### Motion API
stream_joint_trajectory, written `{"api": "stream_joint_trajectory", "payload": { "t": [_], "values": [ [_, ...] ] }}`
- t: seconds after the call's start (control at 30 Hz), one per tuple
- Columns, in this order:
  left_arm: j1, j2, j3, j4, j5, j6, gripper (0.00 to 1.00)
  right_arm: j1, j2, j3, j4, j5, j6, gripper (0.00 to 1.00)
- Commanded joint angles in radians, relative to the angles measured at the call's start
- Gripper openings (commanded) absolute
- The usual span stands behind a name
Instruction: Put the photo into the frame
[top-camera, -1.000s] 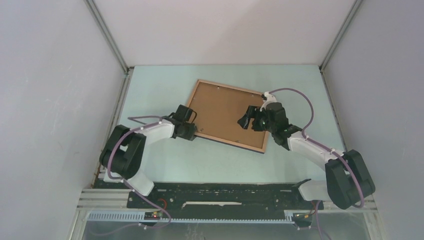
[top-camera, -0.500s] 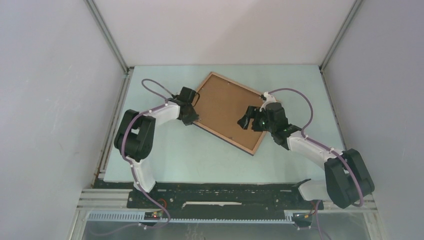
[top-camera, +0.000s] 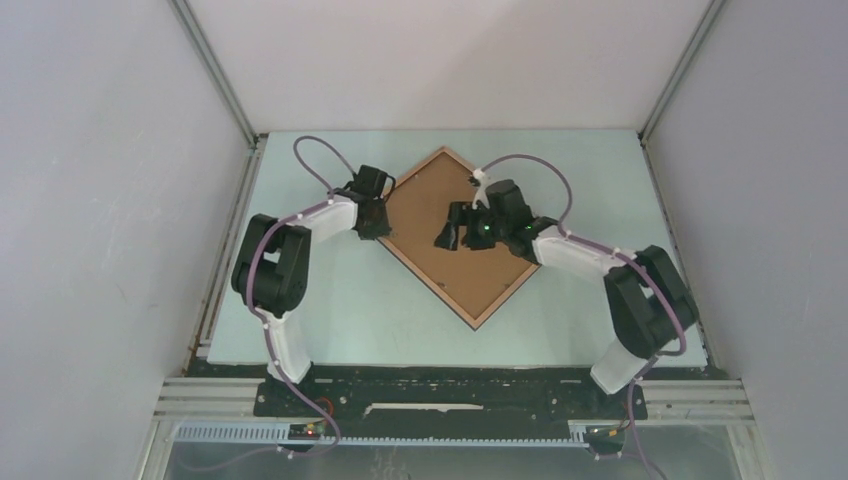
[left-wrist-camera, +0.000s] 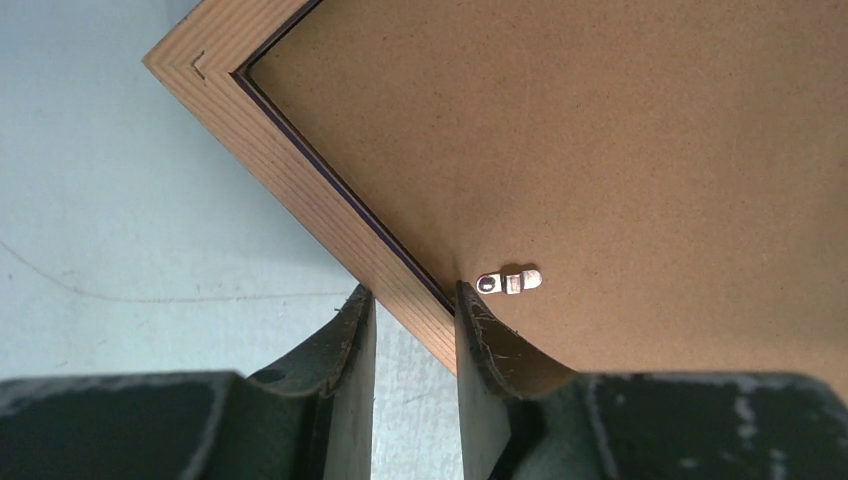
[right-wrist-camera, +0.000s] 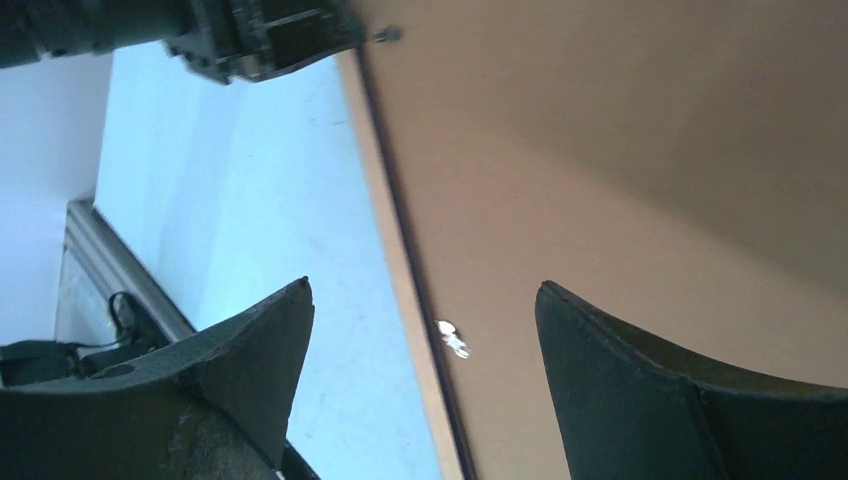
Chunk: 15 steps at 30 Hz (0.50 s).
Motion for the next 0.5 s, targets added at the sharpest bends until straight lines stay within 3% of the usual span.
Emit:
{"api": "stream_joint_trajectory", "payload": {
  "t": [0.0,0.1,0.2,0.47],
  "values": [
    [-0.004,0.063,0.084,0.003,0.066,0.131,0.0,0.034,0.098,0.122,0.003,-0.138,0.026,0.89],
    [-0.032,0.068,0.119,0.024,0.056,0.15,0.0,0.013,0.191,0.207,0.07,-0.208,0.121,0.85],
    [-0.049,0.063,0.122,0.03,0.052,0.159,0.0,0.006,0.292,0.321,0.073,-0.185,0.159,0.81],
    [0.028,0.02,0.081,0.053,0.136,0.069,0.0,-0.006,0.53,0.505,0.111,-0.188,0.222,0.72]
  ]
}}
